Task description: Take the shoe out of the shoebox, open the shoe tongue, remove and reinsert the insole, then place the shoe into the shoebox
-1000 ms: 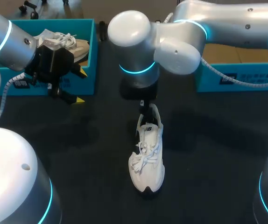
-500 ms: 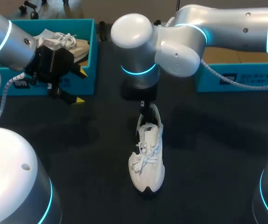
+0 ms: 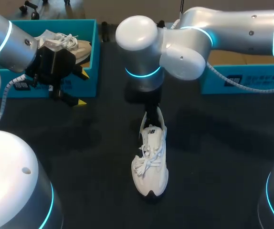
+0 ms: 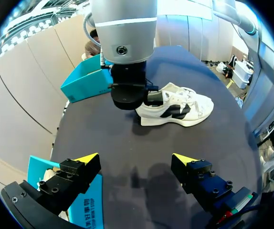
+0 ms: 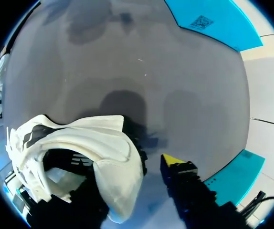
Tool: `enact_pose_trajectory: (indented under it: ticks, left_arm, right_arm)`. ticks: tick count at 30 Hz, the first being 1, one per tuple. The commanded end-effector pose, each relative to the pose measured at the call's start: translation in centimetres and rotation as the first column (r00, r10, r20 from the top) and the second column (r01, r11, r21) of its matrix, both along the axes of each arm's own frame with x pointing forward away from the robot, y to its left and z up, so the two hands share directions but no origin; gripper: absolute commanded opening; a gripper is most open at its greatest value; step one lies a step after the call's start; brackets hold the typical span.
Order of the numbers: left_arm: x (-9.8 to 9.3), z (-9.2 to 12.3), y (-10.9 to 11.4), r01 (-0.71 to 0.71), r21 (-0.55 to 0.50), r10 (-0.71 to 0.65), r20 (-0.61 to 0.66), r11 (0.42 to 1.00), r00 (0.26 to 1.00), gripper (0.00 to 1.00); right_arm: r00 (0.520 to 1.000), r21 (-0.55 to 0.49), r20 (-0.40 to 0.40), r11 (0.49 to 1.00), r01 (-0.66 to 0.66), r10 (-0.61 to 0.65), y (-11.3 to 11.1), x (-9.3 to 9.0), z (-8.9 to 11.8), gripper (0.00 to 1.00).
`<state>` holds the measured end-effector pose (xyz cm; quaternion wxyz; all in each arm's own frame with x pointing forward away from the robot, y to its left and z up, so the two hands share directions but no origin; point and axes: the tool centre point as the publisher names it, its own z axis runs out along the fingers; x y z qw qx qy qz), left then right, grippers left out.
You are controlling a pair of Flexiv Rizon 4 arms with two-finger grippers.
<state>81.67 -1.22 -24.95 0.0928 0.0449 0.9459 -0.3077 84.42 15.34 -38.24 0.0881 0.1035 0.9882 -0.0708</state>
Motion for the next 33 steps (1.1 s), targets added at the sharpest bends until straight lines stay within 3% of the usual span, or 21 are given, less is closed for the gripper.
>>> enact_pose_trajectory:
  ticks: [1,2,3,9,12,18,25,30,33]
  left_arm:
    - [-0.1,0.0,0.0,-0.001,0.003,0.001,0.001,1.000,1.000,1.00]
    - [-0.1,0.0,0.0,-0.001,0.003,0.001,0.001,1.000,1.000,1.00]
    - [-0.1,0.0,0.0,-0.001,0.003,0.001,0.001,1.000,1.000,1.00]
    - [-0.1,0.0,0.0,-0.001,0.003,0.001,0.001,1.000,1.000,1.00]
    - [-0.1,0.0,0.0,-0.001,0.003,0.001,0.001,1.000,1.000,1.00]
    - [-0.1,0.0,0.0,-0.001,0.003,0.001,0.001,1.000,1.000,1.00]
    - [-0.1,0.0,0.0,-0.001,0.003,0.001,0.001,1.000,1.000,1.00]
    - [-0.1,0.0,0.0,-0.001,0.003,0.001,0.001,1.000,1.000,1.00]
    - [-0.1,0.0,0.0,-0.001,0.003,0.001,0.001,1.000,1.000,1.00]
  right_arm:
    - [1.000,0.002,0.002,1.000,0.012,-0.012,0.3,0.0,-0.4,0.18]
    - [1.000,0.002,0.003,1.000,0.013,-0.013,0.4,-0.1,-0.2,0.02]
    - [1.000,-0.002,0.006,1.000,0.015,-0.015,0.5,-0.1,0.0,0.00]
    - [0.997,-0.032,-0.007,0.997,0.070,-0.071,0.4,-0.7,2.8,0.00]
    - [0.990,0.039,0.041,0.990,0.134,-0.135,0.5,-1.2,5.5,0.00]
    - [0.997,-0.035,0.046,0.997,0.066,-0.065,1.3,-1.7,11.8,0.00]
    - [0.998,-0.109,0.057,0.994,-0.018,0.024,0.5,-2.2,17.9,0.00]
    - [0.990,-0.067,0.110,0.994,-0.083,0.090,-0.3,-2.0,19.9,0.00]
    - [0.992,-0.046,0.124,0.998,-0.031,0.036,-0.1,-2.4,20.3,0.00]
